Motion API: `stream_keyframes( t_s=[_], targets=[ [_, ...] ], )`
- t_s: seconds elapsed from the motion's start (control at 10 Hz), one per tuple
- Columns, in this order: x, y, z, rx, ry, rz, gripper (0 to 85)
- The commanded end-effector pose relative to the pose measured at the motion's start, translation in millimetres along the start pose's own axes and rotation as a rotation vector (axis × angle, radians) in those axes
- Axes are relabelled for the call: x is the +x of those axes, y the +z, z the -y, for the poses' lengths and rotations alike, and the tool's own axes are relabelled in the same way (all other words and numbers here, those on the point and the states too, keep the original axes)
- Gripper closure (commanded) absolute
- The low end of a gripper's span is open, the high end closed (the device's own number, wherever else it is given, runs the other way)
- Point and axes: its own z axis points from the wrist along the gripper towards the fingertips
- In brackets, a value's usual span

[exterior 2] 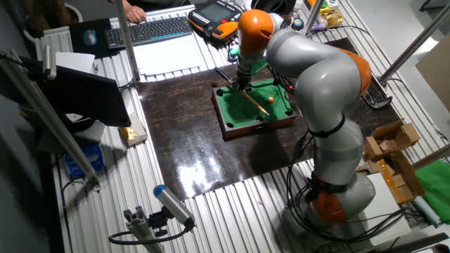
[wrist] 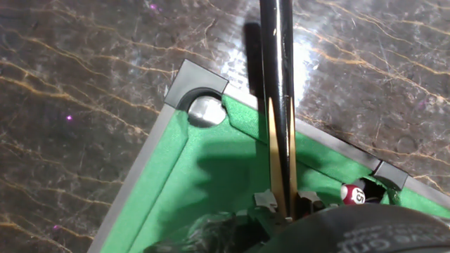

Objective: Hit the pool ball

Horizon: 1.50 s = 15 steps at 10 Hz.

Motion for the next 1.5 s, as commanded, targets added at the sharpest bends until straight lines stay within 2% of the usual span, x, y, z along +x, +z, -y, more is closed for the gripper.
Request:
stream_keyframes(
  t_s=[0.0,0.3,0.4,0.5,0.8,0.9,1.0,1.2,1.4],
  targets=[
    [0.1,0.1,0.1,-0.003,0.000,0.001,83.0],
    [0.1,0.1,0.1,0.004,0.000,0.001,82.7],
    [0.1,0.1,0.1,-0.012,-0.001,-0.003,82.7],
    [-1.7,0.2,-0.8,-0.004,0.000,-0.016,82.7],
    [-33.6,4.6,-17.4,0.006,0.000,-0.022,82.7],
    [-39.7,8.5,-21.8,-0.008,0.000,-0.019,82.7],
    [-42.8,11.7,-25.9,-0.010,0.000,-0.018,82.7],
    [-43.8,12.4,-19.0,-0.023,-0.001,-0.005,79.0],
    [-47.1,15.4,-11.4,-0.010,-0.001,0.021,78.3]
  ],
)
